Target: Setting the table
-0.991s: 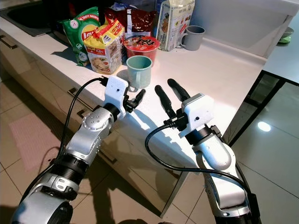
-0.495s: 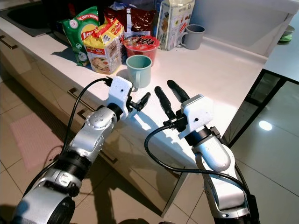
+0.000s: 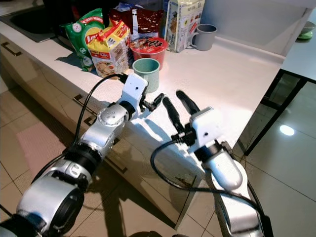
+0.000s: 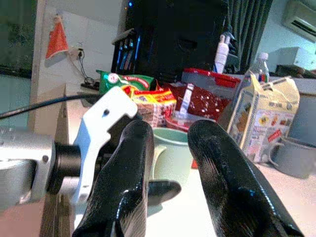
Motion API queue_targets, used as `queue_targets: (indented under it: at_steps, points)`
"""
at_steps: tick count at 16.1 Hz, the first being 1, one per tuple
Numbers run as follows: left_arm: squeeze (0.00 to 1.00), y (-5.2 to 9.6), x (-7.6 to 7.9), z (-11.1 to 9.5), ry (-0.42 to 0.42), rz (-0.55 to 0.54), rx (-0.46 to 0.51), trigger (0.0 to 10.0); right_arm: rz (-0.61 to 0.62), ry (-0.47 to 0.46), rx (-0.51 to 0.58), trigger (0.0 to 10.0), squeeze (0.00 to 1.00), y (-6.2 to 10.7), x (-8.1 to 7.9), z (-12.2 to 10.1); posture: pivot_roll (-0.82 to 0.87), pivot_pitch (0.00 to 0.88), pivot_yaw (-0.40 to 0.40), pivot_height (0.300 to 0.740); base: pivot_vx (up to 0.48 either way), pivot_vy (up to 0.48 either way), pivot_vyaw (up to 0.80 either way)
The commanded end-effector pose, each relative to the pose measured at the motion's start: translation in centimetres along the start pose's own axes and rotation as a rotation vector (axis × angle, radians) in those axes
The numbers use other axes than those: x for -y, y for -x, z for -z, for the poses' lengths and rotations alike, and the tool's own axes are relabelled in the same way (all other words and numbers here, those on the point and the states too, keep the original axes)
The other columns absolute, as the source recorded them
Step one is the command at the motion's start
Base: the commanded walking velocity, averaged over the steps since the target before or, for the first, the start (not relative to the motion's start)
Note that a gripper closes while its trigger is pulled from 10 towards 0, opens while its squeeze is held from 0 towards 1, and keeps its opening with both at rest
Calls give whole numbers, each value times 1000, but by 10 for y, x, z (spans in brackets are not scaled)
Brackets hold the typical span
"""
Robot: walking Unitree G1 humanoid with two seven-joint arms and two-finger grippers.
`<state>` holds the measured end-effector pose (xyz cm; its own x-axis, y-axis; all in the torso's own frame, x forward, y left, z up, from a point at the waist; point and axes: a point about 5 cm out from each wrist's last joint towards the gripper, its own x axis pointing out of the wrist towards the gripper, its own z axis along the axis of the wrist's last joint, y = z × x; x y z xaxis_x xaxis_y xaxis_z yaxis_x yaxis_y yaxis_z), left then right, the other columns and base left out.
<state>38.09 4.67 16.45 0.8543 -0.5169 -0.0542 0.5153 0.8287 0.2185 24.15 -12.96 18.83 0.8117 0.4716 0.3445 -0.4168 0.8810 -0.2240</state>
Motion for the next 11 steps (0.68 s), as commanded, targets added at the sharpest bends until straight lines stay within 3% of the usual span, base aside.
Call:
queue_targets:
  at_steps: [1,7,9,10,11]
  points:
    - [0,-1,-7,-3,-7,-20,5,10000,2,7,4,10000,0,1,0,-4,-94,0,56,740,0,0,0]
    - [0,-6,-6,-6,-5,-27,5,10000,5,7,-5,10000,0,3,-2,-5,-102,0,61,740,0,0,0]
    - [0,-6,-6,-6,0,-28,5,4431,7,7,-7,10000,0,3,-2,-5,-103,0,63,740,0,0,0]
    - [0,-7,-5,-7,11,-34,9,0,8,5,-10,10000,0,3,-2,-5,-102,0,63,740,0,0,0]
    - [0,-8,-5,-8,14,-36,10,0,8,5,-11,10000,0,3,-2,-5,-102,0,64,740,0,0,0]
